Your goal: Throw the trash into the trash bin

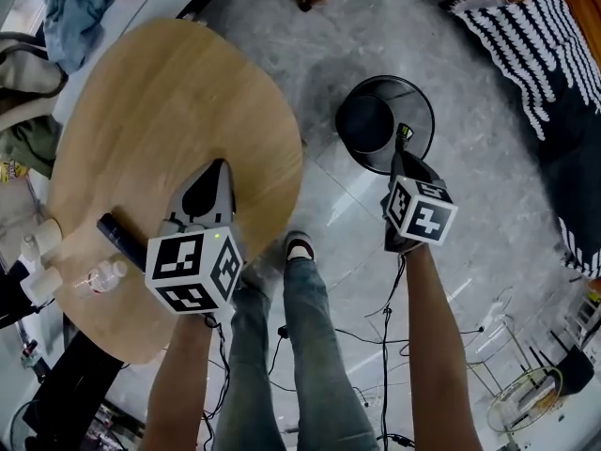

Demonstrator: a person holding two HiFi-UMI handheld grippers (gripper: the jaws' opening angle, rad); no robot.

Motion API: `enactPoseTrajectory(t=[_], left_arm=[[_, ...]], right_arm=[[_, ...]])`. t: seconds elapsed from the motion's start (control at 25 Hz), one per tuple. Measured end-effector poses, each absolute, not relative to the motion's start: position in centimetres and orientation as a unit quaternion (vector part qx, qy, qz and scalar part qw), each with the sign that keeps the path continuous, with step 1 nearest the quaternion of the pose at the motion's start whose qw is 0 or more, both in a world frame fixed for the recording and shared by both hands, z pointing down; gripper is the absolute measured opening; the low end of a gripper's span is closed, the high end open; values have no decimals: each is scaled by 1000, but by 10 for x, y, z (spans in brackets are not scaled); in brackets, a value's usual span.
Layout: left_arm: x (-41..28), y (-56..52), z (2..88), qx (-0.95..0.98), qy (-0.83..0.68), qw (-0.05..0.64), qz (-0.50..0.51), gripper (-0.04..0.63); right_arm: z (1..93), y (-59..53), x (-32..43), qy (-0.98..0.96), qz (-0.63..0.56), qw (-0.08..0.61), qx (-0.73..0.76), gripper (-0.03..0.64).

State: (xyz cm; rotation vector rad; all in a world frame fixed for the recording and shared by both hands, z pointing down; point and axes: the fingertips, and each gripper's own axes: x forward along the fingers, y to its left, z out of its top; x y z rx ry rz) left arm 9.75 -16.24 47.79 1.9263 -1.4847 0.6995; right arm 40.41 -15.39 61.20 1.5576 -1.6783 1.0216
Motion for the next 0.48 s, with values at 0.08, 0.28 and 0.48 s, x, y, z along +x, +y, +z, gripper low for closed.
enactPoseTrajectory(t=[0.08, 0.28, 0.48], left_arm=[[94, -163, 479, 723, -562, 301, 263, 18], [86, -160, 481, 718, -570, 305, 257, 18], [79, -154, 480, 716, -574, 308, 252, 18]], right_arm=[[615, -156, 405, -635, 386, 314, 591, 74], [619, -154, 409, -630, 377, 336, 590, 138], [616, -149, 409, -627, 374, 338, 594, 156]])
